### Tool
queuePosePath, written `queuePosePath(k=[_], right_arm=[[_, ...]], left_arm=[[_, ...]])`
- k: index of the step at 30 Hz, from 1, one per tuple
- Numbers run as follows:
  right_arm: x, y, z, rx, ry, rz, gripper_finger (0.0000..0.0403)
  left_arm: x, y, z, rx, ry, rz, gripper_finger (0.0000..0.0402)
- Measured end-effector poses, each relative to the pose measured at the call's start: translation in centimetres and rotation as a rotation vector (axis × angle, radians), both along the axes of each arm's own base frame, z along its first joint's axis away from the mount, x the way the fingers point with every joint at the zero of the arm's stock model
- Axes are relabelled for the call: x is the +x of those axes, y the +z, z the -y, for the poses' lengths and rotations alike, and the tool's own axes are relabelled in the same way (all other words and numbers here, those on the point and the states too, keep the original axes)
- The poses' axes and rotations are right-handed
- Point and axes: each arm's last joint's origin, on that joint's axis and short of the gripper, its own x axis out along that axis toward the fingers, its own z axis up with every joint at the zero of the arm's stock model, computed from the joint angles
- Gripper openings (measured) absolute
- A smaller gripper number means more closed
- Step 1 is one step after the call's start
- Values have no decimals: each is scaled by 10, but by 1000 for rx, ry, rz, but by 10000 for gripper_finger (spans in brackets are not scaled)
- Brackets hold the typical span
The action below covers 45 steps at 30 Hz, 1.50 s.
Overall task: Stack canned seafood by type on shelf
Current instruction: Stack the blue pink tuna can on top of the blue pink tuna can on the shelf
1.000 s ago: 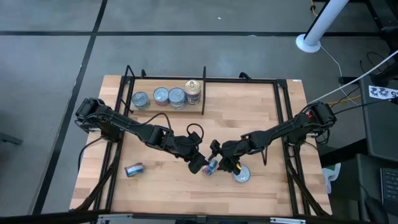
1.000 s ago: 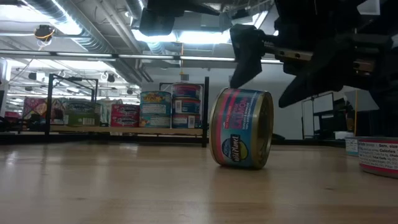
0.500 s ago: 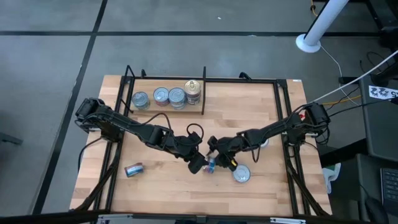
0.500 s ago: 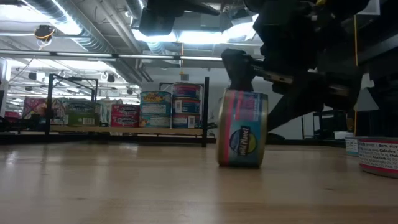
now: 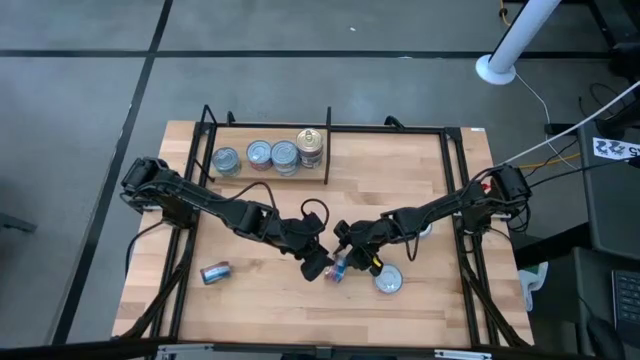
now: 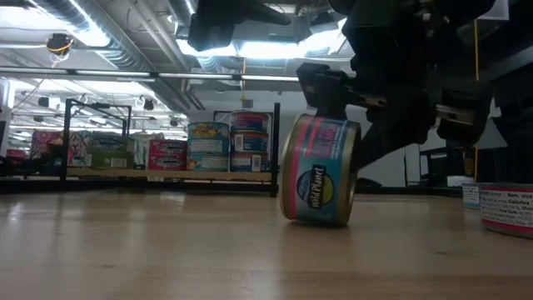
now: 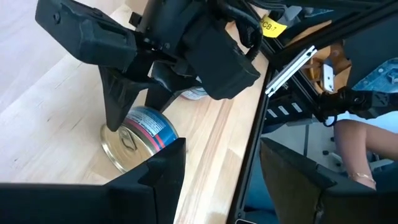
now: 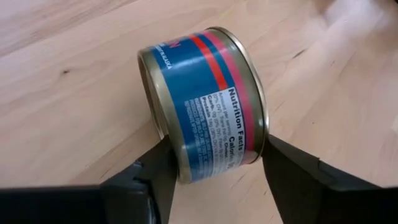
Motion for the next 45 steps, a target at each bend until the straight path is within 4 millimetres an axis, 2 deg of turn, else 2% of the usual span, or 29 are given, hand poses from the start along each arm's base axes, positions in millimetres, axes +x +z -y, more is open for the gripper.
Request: queuePosePath(k=[4,9,17,26,34,40,45], right_arm=[[0,0,0,-4,-6,0,215],[0,2,2,-43,-47,15,203],[5,8,3,-96,-109,48,198],[8,11,9,-230,-267,112,199],[12,18,13,-344,-384,211,199],[13,32,16,-471,-446,307,200],[12,53,19,-559,-486,411,200]], left_arm=[[0,0,0,10,14,3,198],[0,1,-1,32,0,9,198],[-8,18,-6,100,30,71,198],[-22,28,-5,311,75,83,198],[-28,30,-6,407,71,57,198],[-35,40,-14,610,115,67,198],[-45,58,-23,732,164,98,198]])
